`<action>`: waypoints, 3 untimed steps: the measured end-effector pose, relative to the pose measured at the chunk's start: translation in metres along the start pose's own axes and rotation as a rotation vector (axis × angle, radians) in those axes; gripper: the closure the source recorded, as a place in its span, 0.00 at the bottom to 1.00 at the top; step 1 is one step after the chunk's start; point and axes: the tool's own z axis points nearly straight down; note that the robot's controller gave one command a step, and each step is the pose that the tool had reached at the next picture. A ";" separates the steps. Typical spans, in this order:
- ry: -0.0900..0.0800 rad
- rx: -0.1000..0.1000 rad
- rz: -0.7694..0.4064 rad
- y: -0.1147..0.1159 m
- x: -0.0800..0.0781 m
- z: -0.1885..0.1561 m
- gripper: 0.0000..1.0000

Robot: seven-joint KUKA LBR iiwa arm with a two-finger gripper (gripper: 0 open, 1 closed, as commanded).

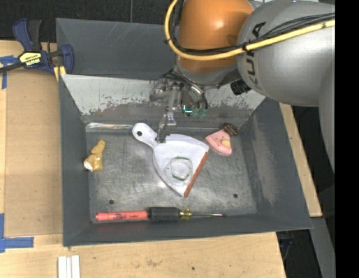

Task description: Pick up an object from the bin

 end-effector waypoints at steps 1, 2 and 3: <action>-0.009 -0.001 0.002 -0.001 -0.001 -0.005 0.00; -0.007 -0.001 0.013 0.078 0.004 0.084 1.00; -0.008 -0.001 0.014 0.078 0.004 0.083 0.00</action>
Offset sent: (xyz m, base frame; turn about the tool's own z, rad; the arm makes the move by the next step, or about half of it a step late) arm -0.0053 0.0780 -0.0840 0.0146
